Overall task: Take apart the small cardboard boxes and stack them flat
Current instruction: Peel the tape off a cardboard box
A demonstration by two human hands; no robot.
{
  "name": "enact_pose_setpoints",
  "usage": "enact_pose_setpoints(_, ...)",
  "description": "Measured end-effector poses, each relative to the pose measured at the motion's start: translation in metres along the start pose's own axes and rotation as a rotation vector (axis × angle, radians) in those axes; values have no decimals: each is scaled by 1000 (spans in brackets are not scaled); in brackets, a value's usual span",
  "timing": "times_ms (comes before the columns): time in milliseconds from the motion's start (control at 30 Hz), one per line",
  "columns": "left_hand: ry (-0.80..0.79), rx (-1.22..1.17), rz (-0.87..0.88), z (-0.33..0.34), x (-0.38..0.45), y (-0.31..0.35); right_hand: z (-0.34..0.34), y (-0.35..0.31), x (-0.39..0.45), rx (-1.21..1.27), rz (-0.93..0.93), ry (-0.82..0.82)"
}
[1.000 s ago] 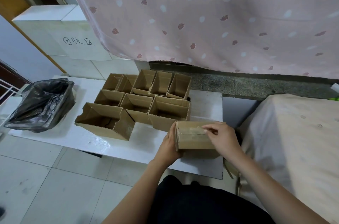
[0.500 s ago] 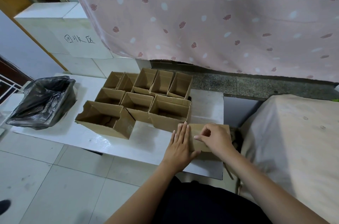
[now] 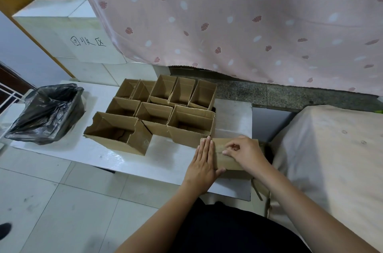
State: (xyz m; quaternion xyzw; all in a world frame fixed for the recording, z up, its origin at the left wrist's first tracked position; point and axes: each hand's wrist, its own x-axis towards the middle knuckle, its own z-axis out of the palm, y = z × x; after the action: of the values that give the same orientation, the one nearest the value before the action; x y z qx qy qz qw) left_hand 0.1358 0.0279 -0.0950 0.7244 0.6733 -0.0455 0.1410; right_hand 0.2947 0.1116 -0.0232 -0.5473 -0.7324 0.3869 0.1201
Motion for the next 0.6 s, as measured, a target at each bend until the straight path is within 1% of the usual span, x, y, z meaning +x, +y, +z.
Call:
enact_pose_setpoints(100, -2, -3, -6, 0, 0, 1, -9, 4, -4, -3, 20, 4)
enact_pose_setpoints(200, 16, 13, -1, 1, -2, 2, -18, 11, -11, -12, 16, 86)
enact_pose_setpoints(267, 32, 6, 21, 1, -2, 2, -24, 17, -13, -56, 43, 107)
enact_pose_setpoints(367, 45, 14, 32, -1, -5, 4, -25, 18, -13, -75, 45, 63)
enact_pose_setpoints(467, 42, 7, 21, -3, -5, 10, -24, 14, -12, -13, 20, -12)
enact_pose_setpoints(600, 36, -18, 14, -7, -4, 19, -22, 16, -8, -65, 28, 40)
